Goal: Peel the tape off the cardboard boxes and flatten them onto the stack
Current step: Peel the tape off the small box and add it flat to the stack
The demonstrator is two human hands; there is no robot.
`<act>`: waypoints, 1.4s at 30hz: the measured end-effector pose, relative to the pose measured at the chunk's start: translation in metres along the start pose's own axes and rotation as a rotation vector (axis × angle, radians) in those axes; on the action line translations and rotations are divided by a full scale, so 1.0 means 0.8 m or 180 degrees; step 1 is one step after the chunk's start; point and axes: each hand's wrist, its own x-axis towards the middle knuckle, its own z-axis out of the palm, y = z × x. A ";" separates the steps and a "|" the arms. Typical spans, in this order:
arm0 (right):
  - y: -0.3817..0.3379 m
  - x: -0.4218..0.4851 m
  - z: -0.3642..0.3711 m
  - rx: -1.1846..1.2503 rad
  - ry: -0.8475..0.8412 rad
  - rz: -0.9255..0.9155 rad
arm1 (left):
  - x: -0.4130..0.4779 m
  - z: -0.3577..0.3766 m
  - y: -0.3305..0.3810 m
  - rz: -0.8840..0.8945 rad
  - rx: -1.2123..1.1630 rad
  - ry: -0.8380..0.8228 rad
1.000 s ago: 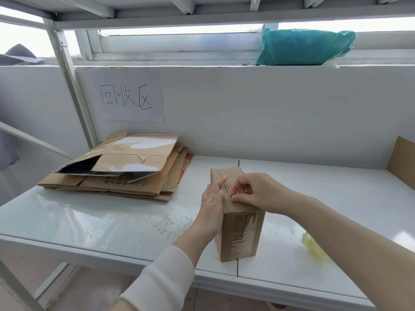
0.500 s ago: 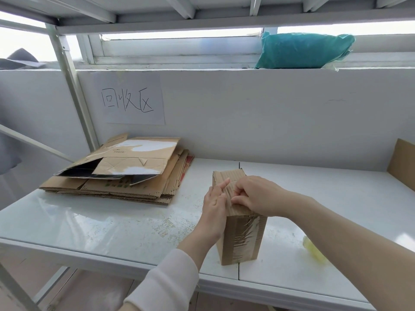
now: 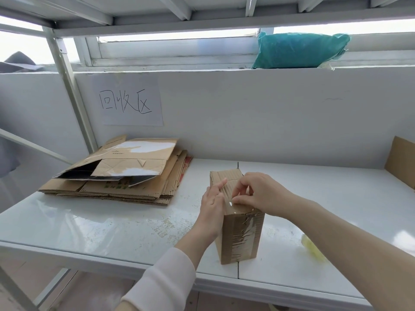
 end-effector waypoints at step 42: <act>0.005 -0.101 0.146 -0.0219 0.2639 -0.0517 | 0.008 -0.014 0.018 0.0861 0.2311 -0.0744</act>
